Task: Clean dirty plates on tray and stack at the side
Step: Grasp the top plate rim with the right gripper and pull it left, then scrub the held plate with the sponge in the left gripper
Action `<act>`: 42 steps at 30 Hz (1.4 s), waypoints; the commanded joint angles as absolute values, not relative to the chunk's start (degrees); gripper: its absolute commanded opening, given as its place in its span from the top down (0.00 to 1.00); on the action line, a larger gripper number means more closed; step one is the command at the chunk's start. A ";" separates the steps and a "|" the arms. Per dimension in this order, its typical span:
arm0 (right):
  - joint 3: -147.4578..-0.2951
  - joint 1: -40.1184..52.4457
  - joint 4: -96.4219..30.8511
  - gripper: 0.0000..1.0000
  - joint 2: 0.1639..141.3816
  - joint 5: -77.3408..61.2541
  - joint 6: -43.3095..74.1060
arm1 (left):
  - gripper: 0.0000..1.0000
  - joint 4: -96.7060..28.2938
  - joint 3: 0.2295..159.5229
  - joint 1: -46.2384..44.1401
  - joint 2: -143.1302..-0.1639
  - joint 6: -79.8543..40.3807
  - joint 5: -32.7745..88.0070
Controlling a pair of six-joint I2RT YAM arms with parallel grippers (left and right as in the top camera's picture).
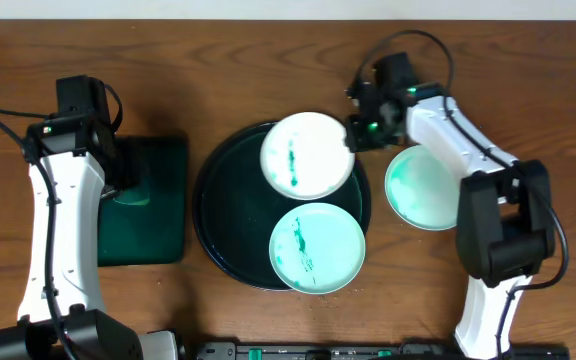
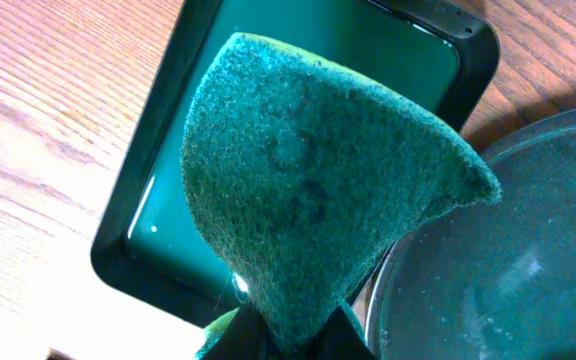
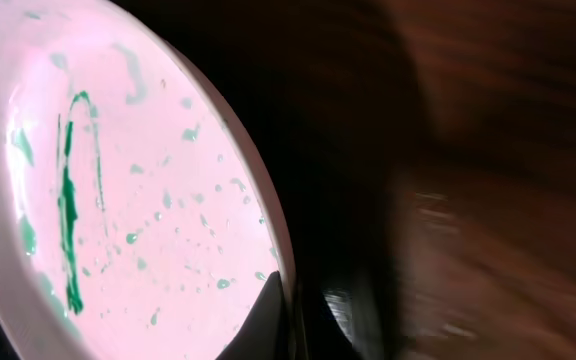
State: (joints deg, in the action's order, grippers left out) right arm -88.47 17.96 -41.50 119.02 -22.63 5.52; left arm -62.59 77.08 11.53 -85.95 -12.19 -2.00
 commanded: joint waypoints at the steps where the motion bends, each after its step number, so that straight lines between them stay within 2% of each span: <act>1: -89.89 23.14 -41.34 0.99 118.91 -25.76 11.05 | 0.93 -62.59 77.34 11.66 -86.13 -11.64 -1.83; 9: -89.89 29.91 -40.45 0.99 122.06 -20.36 15.11 | 0.93 -62.28 77.30 8.60 -86.13 -11.60 -1.87; 15: -89.89 29.85 -39.64 0.99 125.45 -20.38 18.52 | 0.93 -60.64 77.12 3.49 -86.19 -11.64 -1.28; 19: -89.89 29.30 -39.38 0.99 125.86 -20.38 20.25 | 0.93 -58.50 76.99 -0.12 -87.35 -11.68 3.53; 28: -90.04 30.06 -36.01 0.99 125.91 -19.75 20.80 | 0.93 -53.39 76.99 -7.42 -97.36 -17.04 4.54; 42: -91.05 31.94 -34.92 0.99 126.30 -13.30 20.80 | 0.93 -51.03 76.97 -10.07 -101.56 -17.89 4.54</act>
